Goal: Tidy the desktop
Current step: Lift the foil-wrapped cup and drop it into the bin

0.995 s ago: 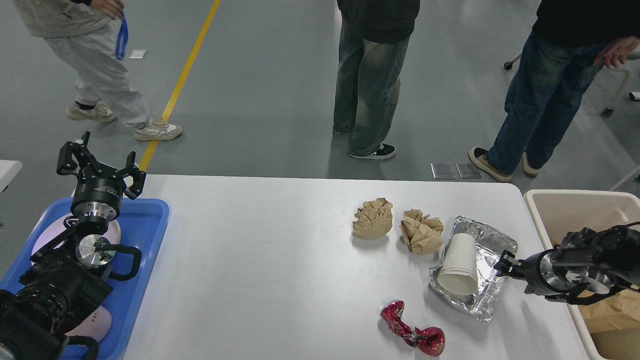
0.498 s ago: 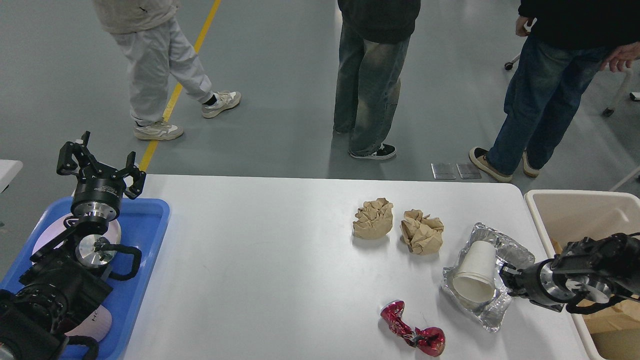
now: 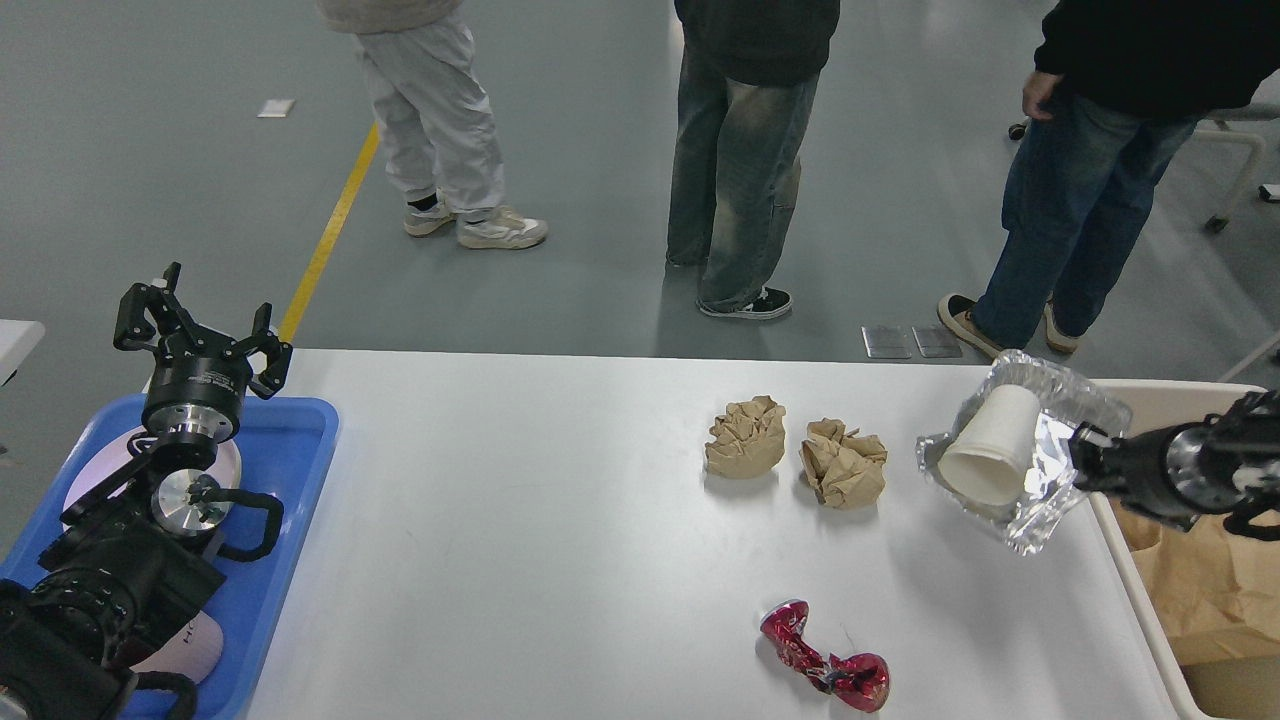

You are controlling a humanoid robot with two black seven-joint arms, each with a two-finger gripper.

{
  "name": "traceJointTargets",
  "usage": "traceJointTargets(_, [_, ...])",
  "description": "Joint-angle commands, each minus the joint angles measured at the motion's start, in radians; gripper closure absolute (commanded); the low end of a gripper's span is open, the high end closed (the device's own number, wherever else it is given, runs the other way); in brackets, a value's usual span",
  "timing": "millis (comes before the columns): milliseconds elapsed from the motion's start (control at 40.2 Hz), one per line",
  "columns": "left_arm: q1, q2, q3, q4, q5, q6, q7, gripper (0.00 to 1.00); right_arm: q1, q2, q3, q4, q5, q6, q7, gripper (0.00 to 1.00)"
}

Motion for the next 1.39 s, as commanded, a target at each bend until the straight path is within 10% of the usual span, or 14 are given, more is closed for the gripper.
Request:
traceJointTargets(0, [0.0,0.0,0.0,0.0,0.0,0.0,0.0,0.04,0.143,-0.072,-0.013,0.019,0.0,0.062,-0.001,1.0])
traceJointTargets(448, [0.0,-0.001,0.0,0.0,0.0,0.0,0.0,0.04,0.438,-0.228,-0.027,-0.028,-0.013,0.167,-0.007,1.0])
traceJointTargets(896, [0.0,0.0,0.0,0.0,0.0,0.0,0.0,0.04,-0.155,-0.212,-0.038,-0.4,0.003,-0.083,-0.005,0.99])
traceJointTargets(971, [0.0,0.0,0.0,0.0,0.0,0.0,0.0,0.04,-0.243,-0.195,-0.002,-0.463,0.003,-0.093,-0.005,0.3])
traceJointTargets(1020, [0.0,0.0,0.0,0.0,0.0,0.0,0.0,0.04,-0.274,-0.186,0.024,-0.487,0.003,-0.105,-0.004,0.02])
traceJointTargets(1369, [0.0,0.0,0.0,0.0,0.0,0.0,0.0,0.04,-0.366,-0.114,0.061,-0.48,0.007,-0.102,-0.004,0.0])
